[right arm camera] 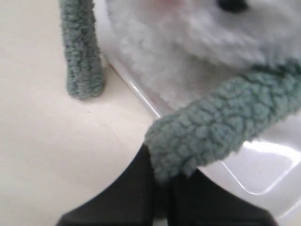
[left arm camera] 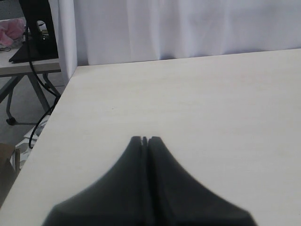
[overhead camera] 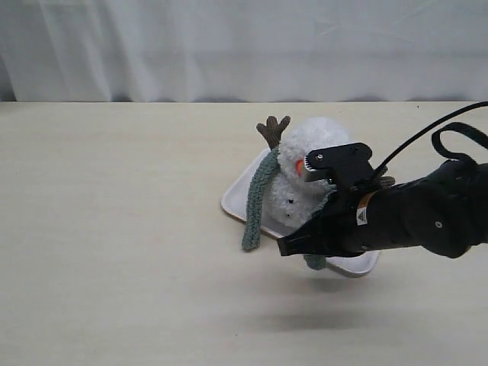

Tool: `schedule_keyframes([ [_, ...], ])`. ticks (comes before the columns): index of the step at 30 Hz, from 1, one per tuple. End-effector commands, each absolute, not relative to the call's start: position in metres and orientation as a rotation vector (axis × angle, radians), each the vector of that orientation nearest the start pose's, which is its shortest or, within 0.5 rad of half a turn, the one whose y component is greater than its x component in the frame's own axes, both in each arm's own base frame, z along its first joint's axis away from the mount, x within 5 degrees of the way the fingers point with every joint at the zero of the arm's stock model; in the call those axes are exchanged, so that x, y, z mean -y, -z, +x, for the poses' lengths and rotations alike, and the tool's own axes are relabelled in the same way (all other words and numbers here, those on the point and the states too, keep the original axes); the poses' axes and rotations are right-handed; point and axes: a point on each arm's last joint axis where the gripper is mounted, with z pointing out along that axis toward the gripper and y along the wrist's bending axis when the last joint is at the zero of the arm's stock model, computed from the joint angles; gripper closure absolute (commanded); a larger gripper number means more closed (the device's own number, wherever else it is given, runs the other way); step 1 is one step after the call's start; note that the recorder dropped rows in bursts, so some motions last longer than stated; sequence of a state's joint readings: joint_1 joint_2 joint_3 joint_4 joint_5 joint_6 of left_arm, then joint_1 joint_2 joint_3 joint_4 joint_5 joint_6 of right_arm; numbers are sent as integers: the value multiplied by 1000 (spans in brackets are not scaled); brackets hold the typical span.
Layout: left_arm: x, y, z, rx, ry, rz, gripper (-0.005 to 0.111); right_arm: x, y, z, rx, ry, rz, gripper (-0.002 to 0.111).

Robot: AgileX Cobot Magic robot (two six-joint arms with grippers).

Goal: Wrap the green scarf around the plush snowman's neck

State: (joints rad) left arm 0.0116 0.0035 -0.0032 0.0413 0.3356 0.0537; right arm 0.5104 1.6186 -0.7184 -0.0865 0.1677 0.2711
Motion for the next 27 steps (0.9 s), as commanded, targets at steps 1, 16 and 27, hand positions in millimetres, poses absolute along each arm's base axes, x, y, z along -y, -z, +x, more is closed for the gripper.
schedule_keyframes([
  [1, -2, -184, 54, -1806, -81, 59, 107, -155, -170, 256, -2408, -318, -450, 104],
  [16, -2, -184, 54, -1806, -81, 59, 107, -163, -141, 266, -2423, -362, -382, 93],
  [27, -2, -184, 54, -1806, -81, 59, 107, -177, -139, 254, -2493, -439, -254, 63],
])
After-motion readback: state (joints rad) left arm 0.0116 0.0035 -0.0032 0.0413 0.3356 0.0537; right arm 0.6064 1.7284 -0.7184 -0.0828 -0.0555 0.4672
